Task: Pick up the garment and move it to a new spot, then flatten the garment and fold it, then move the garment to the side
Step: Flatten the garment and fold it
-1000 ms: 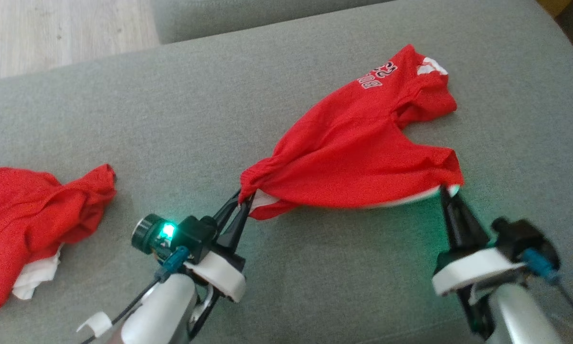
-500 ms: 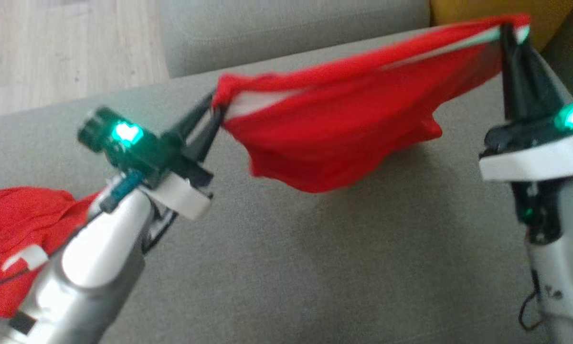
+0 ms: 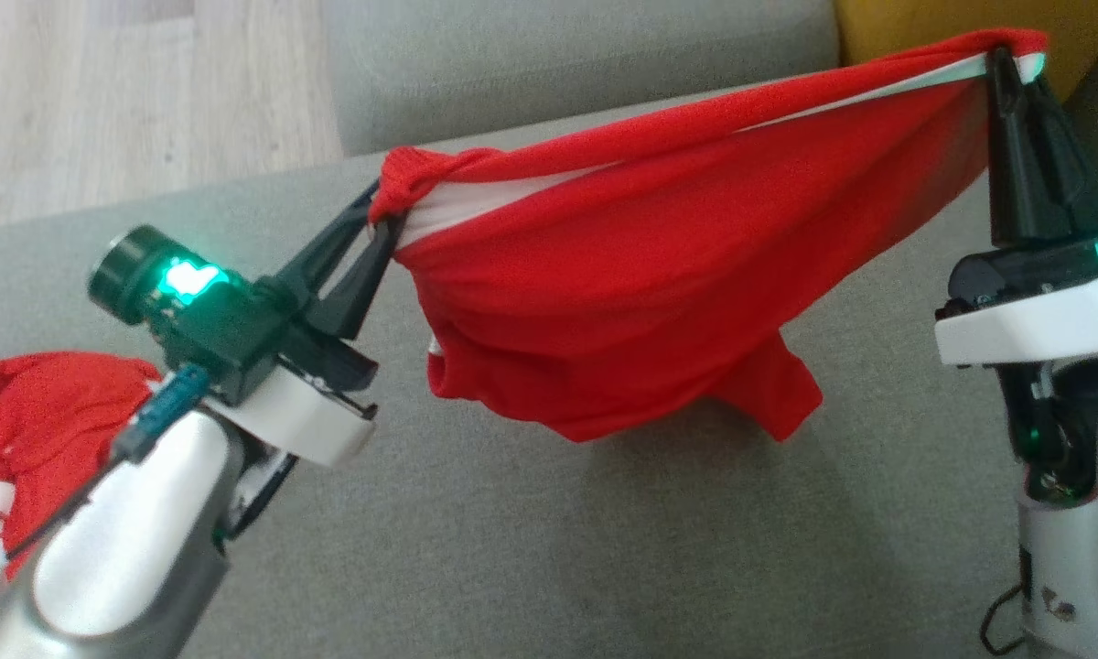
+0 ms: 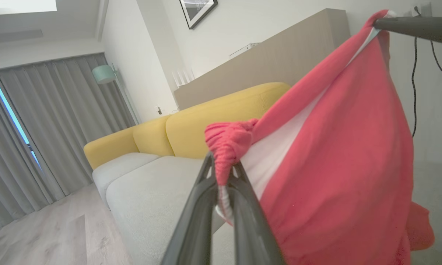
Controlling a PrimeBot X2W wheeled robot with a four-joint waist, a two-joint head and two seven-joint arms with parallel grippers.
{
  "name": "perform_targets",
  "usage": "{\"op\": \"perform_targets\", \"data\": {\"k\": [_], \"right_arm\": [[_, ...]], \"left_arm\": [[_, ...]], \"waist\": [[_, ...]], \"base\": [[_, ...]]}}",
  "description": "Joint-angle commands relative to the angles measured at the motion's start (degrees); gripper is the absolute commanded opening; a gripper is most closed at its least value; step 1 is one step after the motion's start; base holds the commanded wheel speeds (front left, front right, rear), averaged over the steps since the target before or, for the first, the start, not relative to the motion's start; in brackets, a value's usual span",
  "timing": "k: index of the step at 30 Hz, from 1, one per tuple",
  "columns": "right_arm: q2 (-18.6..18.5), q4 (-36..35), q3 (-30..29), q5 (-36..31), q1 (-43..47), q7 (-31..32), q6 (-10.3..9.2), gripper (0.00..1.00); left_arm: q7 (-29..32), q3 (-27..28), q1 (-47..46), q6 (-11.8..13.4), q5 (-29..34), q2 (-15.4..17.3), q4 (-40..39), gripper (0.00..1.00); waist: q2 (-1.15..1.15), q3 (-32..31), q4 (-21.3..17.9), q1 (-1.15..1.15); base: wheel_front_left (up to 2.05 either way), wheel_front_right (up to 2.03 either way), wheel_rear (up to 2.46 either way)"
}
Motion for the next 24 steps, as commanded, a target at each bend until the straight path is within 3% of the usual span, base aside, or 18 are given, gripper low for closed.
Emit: {"op": "perform_targets", "data": {"k": [1, 7, 14, 15, 19, 24], "right_arm": [[0.4, -2.7, 0.3, -0.4, -2.5, 1.2, -0.04, 0.00], [-0.1, 0.7, 1.1, -0.3, -9.7, 4.1, -0.04, 0.00], [-2.5, 16.6, 3.3, -1.1, -32.4, 0.7, -0.04, 0.00], [-2.5, 16.6, 3.3, -1.1, -32.4, 0.7, -0.04, 0.00], [-1.9, 27.6, 3.6, -4.3, -46.5, -4.9, -0.04, 0.00], [-0.1, 38.8, -0.9, -8.0, -56.4, -14.5, -0.04, 0.00]], "left_arm": [[1.1, 3.7, -4.1, 0.3, -0.4, 2.9, -3.0, 0.00], [6.0, 1.9, -12.3, -2.4, -1.8, 4.6, -2.5, 0.00], [7.4, -3.6, -34.3, -3.6, -4.7, 6.1, 8.9, 0.00], [7.4, -3.6, -34.3, -3.6, -4.7, 6.1, 8.9, 0.00], [3.4, -7.4, -49.1, -3.6, -5.3, 6.6, 17.9, 0.00], [-5.7, -8.8, -59.9, -3.6, -3.1, 3.7, 29.0, 0.00]], "waist": [[0.00, 1.6, 0.3, 0.01], [0.00, 8.9, 0.1, 0.01], [0.00, 21.7, -0.9, 0.01], [0.00, 21.7, -0.9, 0.01], [0.00, 26.8, -1.3, 0.01], [0.00, 29.2, -1.0, 0.01]], "base": [[0.00, 0.00, 0.00], [0.00, 0.00, 0.00], [0.00, 0.00, 0.00], [0.00, 0.00, 0.00], [0.00, 0.00, 0.00], [0.00, 0.00, 0.00]]}}
